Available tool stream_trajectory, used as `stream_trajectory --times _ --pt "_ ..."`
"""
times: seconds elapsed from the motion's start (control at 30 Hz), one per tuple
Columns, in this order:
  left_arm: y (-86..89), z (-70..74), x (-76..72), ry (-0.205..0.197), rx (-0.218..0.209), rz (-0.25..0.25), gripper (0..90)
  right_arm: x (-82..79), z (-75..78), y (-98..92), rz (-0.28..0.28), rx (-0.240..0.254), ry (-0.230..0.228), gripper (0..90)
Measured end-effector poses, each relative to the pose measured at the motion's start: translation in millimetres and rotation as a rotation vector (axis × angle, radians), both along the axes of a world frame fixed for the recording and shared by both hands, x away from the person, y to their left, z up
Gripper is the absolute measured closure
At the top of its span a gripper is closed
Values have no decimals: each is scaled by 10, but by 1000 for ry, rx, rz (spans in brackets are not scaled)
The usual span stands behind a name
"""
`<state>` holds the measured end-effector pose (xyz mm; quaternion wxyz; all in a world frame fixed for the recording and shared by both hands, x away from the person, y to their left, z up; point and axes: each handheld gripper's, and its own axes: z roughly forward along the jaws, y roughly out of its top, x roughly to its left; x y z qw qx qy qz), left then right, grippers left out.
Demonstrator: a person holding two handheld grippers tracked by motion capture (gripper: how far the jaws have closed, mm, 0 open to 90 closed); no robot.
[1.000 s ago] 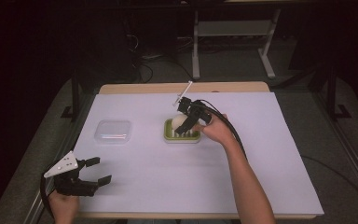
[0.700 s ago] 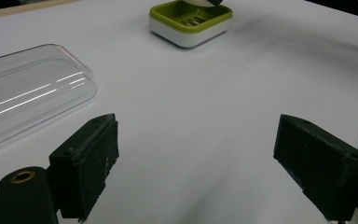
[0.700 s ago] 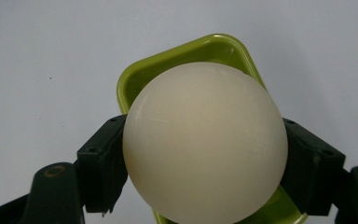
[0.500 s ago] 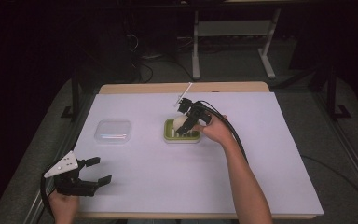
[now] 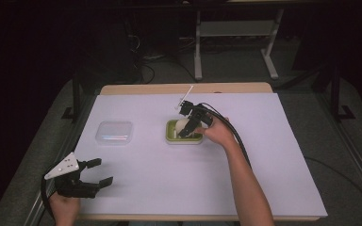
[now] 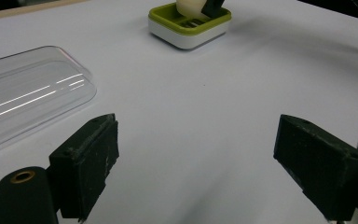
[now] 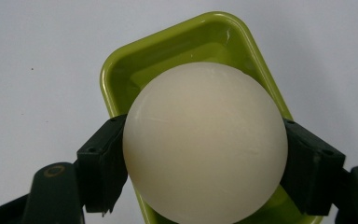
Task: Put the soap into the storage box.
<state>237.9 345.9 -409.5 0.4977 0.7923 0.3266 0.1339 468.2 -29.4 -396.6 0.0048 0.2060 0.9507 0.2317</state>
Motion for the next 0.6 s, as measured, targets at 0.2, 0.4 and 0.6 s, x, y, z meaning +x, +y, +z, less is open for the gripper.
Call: stream_trajectory --times 0.2,0.4,0.6 --pt "3 2 -2 0 2 2 132 9 -14 5 0 -2 2 240" --pt "7 5 -2 -3 4 1 132 8 -25 16 -4 -13 6 240" --pt "1 3 -4 -1 2 1 132 16 -32 14 -4 -12 12 240"
